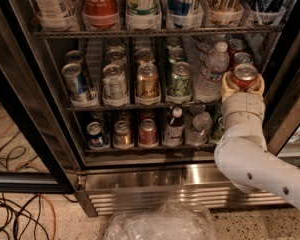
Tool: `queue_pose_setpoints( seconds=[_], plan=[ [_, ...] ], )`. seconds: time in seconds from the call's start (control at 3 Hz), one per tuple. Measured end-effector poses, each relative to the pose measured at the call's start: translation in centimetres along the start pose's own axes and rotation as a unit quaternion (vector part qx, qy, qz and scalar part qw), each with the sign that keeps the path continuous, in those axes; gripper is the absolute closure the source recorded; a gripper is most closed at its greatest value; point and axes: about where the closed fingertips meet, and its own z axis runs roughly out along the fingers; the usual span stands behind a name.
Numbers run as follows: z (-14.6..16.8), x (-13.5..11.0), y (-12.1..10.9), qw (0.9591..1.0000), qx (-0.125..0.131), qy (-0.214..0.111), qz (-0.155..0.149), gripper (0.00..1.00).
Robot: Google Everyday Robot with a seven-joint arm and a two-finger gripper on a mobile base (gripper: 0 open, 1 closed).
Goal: Pick coke can from middle shelf of fridge
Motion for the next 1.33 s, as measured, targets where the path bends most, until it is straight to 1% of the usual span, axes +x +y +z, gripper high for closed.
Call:
queue_pose_setpoints(
  seconds=[0.33,0.67,1.0,1.33],
  plan=[
    [-1.8,-0.3,1.0,0.9993,-0.033,0.002,-0.015,1.00],
    [-3.5,0.0,2.6,0.9971,-0.070,0.011,-0.029,1.00],
    [-5.2,0.0,4.0,0.9935,-0.106,0.016,-0.038,1.00],
    [-6.8,-0.6,5.0,0.9894,-0.138,0.013,-0.043,1.00]
  ],
)
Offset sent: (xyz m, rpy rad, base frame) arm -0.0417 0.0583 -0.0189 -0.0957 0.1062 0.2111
